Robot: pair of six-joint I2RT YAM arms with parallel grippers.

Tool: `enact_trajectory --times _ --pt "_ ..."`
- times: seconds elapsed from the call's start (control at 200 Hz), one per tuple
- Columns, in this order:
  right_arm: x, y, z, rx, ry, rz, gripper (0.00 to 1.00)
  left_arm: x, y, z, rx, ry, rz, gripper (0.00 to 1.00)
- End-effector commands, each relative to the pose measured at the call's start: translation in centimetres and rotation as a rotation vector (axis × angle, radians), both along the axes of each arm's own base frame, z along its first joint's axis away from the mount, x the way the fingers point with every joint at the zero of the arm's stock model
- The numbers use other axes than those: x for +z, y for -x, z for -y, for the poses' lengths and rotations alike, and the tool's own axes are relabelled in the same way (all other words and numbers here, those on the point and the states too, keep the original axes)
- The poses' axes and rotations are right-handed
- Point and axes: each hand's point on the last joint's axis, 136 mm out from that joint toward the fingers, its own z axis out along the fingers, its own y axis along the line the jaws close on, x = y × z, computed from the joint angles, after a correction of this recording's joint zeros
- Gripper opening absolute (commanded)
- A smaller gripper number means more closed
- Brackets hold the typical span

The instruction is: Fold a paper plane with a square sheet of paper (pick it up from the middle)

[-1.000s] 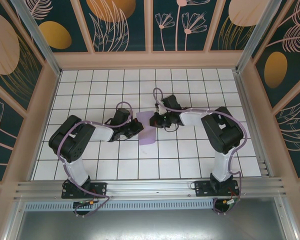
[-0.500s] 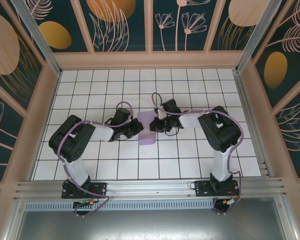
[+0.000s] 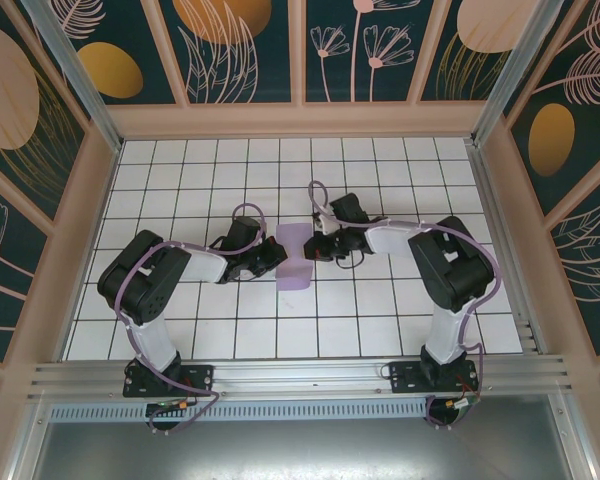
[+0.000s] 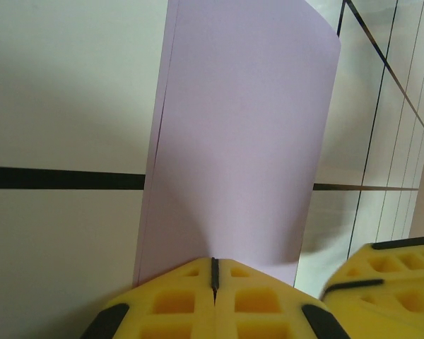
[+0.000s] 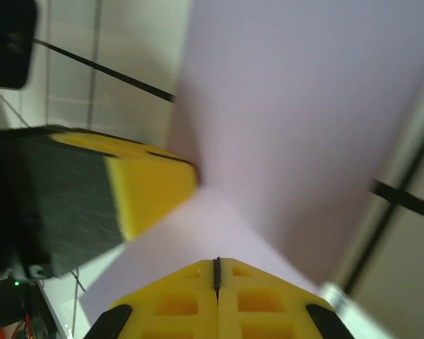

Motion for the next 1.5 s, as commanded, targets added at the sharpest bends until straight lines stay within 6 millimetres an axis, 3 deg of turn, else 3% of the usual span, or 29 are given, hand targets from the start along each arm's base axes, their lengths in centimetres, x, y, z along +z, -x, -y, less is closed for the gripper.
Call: enact_trajectory --times 0.0,0.2,0.666,0.866,0.991,1.111,1.191,1.331,1.491 --pt "-1.1 1.2 -1.6 0.043 -0.001 -0.046 0.00 -8.6 6.9 -5.7 0.035 -0.287 -0.304 0.00" --pt "-2.6 3.9 -1.3 0.113 0.025 -0.091 0.00 -8.6 6.9 -5.7 0.033 -0.289 -0.302 0.00" --pt "-5.2 9.9 3.4 0.150 0.135 -0.185 0.00 -9.1 7.0 -6.0 0.041 -0.298 -0.311 0.00" --pt "-5.2 11.1 5.1 0.126 0.156 -0.187 0.00 -8.9 7.0 -5.9 0.036 -0.295 -0.304 0.00" --pt "-3.5 9.8 5.3 0.098 0.140 -0.134 0.00 -8.4 6.6 -5.7 0.032 -0.290 -0.284 0.00" --pt "-0.1 6.4 4.1 0.044 0.082 -0.017 0.00 -7.9 6.1 -5.4 0.026 -0.286 -0.267 0.00" --pt "1.1 4.3 3.2 0.003 0.054 0.030 0.00 -7.5 5.8 -5.2 0.018 -0.279 -0.256 0.00" --pt "0.5 1.9 1.2 -0.031 0.017 0.010 0.00 -6.9 5.4 -4.9 0.008 -0.277 -0.240 0.00" --pt "-1.2 2.0 -0.3 -0.002 0.023 -0.031 0.00 -6.4 5.1 -4.8 0.004 -0.278 -0.229 0.00"
